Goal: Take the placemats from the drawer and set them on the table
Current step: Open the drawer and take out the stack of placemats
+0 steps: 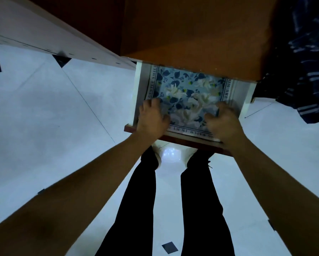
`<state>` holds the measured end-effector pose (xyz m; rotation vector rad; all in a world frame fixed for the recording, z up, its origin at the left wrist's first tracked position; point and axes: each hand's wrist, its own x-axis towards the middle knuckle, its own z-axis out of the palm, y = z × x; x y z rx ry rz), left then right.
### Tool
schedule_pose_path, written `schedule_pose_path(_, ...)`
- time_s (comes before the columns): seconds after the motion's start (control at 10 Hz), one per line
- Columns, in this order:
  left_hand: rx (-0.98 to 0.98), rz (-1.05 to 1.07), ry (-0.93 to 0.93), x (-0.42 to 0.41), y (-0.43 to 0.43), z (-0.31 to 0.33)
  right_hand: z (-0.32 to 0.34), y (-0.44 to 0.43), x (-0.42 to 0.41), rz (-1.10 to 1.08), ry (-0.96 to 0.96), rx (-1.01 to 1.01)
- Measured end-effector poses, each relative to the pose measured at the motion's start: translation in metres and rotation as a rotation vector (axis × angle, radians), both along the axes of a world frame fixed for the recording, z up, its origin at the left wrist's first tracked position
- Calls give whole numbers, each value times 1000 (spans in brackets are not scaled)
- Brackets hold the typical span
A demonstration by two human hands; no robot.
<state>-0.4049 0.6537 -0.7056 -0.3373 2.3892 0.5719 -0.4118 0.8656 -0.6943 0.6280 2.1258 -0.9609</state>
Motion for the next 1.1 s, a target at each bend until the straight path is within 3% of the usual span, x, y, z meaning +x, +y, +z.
schedule_pose_path(0.1, -90, 158, -205, -14, 4, -19, -31, -6, -4, -42, -135, 64)
schedule_pose_path(0.3, -165, 203, -347, -15, 20, -32, -70, -14, -9, -160, -433, 48)
schedule_pose_path(0.4, -146, 231, -335, -9, 11, -36, -91, -7, -3, -203, -421, -18)
schedule_pose_path(0.5, -72, 290, -270, -8, -1, -37, -82, -9, -2, -386, -380, -62)
schedule_pose_path(0.7, -33, 350, -209, -4, -5, -35, -88, -9, -4, -469, -337, -127)
schedule_pose_path(0.8, 46, 524, -86, -3, -5, -28, -75, -18, -4, -427, -357, -100)
schedule_pose_path(1.1, 223, 730, 262, 13, 3, -8, -83, 4, -21, -453, -608, -135)
